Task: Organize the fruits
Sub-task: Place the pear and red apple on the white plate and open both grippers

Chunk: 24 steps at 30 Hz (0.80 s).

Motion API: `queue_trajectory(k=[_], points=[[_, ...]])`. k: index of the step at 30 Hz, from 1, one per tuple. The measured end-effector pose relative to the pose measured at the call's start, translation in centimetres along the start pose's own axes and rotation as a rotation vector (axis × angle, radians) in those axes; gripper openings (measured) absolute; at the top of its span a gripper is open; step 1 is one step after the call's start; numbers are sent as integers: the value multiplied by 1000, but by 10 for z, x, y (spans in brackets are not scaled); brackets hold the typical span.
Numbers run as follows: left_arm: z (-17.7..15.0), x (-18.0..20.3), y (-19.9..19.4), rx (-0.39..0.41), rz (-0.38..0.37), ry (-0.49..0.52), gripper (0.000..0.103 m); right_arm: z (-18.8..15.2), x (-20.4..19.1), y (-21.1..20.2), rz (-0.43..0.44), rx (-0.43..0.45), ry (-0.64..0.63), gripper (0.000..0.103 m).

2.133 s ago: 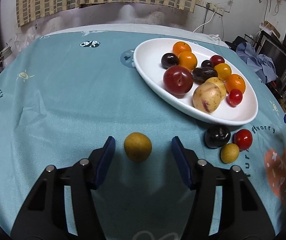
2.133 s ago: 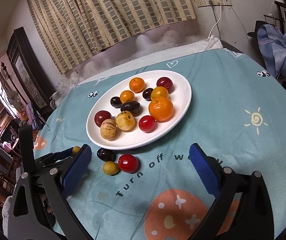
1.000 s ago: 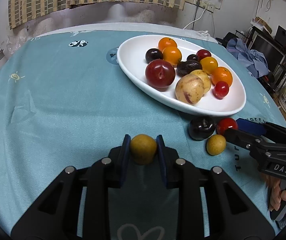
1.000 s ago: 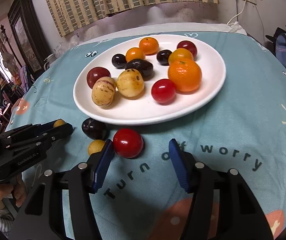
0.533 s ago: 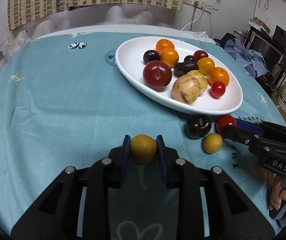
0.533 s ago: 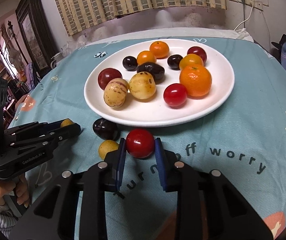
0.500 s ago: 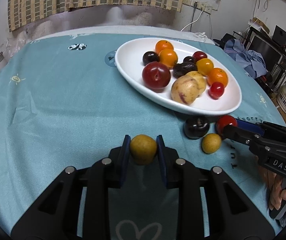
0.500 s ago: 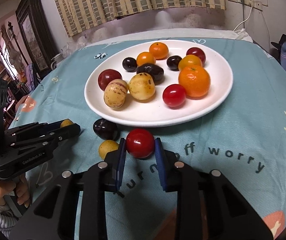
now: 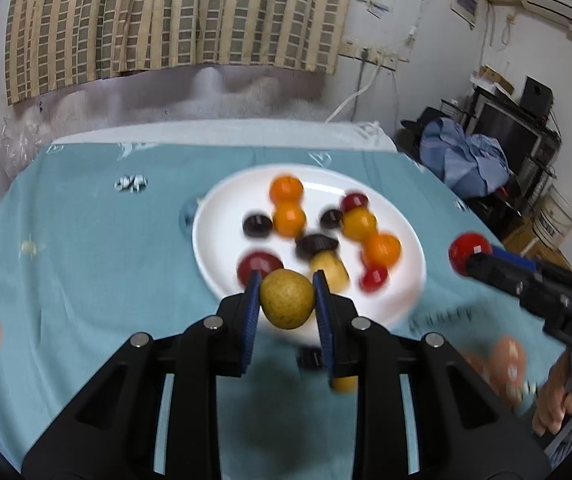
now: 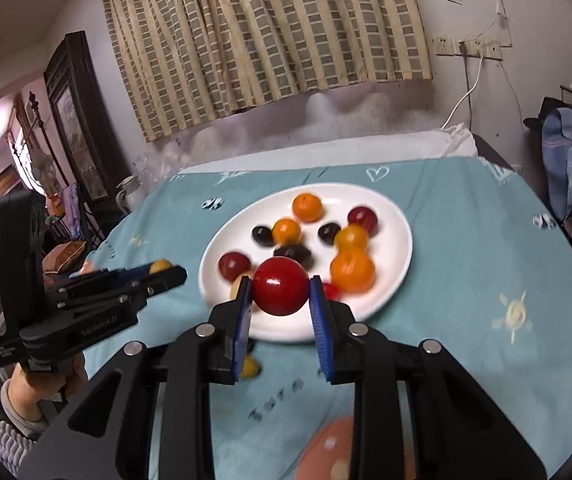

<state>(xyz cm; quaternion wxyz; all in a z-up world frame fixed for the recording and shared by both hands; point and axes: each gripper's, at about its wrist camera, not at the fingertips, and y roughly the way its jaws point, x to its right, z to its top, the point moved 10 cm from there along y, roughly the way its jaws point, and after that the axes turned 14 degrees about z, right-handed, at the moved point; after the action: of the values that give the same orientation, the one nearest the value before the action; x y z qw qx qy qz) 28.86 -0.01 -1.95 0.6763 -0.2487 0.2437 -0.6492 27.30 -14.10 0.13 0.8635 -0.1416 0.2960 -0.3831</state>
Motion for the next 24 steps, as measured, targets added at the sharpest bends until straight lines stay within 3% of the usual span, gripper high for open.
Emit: queue_trajectory(k=[4,10,12,13,14,21,23,24], points=[[20,-10,39,-27,24,-35,26,12,15,31,2,-26,28,29],[24,-15,93,-86,21,-68,27,9,43,83,-11,-112,93,30],[22,-14,100,-90,5,-78,40,6,52,86,-9,-113,144,34],[21,-14,100,-86,-2,-88,57,6,54,85,7,-107,159,43],[19,-14,102,-86,-2,-95,59,8,53,80,2,-93,157,60],[21,-22,60,-46,18,-97,63,28,30,23,58,41,171,68],[8,-24,39,-30,42,-82,73,23,23,8,73,53,189,75],[-2,-23,31,-34,53,-70,73,19,19,1,74,57,190,76]])
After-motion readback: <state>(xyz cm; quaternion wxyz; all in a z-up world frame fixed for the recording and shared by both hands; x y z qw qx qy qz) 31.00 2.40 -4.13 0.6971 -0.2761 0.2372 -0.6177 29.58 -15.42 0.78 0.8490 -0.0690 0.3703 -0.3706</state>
